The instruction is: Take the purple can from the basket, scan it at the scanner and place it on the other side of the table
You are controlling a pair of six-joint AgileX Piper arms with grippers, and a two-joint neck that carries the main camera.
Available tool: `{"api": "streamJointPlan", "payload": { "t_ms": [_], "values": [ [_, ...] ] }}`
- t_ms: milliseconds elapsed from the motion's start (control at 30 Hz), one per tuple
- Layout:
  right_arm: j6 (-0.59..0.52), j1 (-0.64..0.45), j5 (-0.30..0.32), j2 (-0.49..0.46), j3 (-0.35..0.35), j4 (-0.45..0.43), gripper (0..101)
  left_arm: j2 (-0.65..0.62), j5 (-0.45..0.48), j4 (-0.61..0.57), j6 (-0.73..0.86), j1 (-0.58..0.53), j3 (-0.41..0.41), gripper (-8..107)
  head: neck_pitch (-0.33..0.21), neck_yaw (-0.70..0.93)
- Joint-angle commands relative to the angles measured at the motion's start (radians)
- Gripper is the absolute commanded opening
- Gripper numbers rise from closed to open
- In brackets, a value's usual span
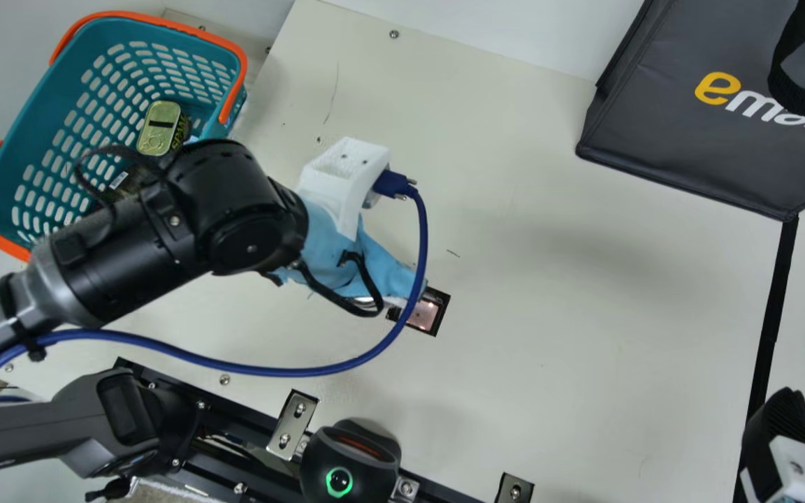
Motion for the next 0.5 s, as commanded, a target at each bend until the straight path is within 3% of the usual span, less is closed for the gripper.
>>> {"api": "streamJointPlan", "payload": {
  "t_ms": [0,467],
  "values": [
    [0.0,0.0,0.0,0.0,0.0,0.0,95,0.008,0.001,-0.001,-0.031,-0.01,-0.001,-8,-0.029,0.004],
    [0.0,0.0,0.0,0.0,0.0,0.0,95,0.076,0.001,0.0,-0.115,-0.061,-0.02,-8,-0.029,0.004]
  ]
}}
